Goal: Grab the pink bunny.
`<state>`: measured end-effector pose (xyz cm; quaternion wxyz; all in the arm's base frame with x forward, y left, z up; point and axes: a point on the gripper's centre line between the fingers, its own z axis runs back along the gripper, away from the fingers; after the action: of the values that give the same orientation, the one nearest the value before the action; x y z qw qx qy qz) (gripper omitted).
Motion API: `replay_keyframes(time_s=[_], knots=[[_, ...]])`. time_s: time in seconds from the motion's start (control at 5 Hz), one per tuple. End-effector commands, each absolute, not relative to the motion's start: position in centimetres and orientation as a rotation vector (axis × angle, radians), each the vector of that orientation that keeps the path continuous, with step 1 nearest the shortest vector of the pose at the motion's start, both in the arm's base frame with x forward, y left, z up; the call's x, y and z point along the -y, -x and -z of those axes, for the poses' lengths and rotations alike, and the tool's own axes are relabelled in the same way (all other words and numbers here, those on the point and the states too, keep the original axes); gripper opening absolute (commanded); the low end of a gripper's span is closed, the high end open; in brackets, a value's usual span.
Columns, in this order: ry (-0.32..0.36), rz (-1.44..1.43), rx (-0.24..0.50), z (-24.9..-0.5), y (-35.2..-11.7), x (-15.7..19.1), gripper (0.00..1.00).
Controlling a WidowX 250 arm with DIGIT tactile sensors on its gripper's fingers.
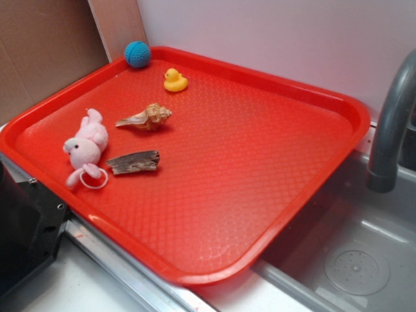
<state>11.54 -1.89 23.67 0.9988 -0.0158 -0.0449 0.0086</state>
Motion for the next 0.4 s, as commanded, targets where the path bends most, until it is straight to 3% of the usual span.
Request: replay_keyframes(time_s=[0.0, 0.2], knots=[[0.032, -0.017, 0.090, -23.7, -11.5, 1.9, 1.00], [0.023, -0.025, 0.170, -20.8, -16.0, 0.8, 1.00]])
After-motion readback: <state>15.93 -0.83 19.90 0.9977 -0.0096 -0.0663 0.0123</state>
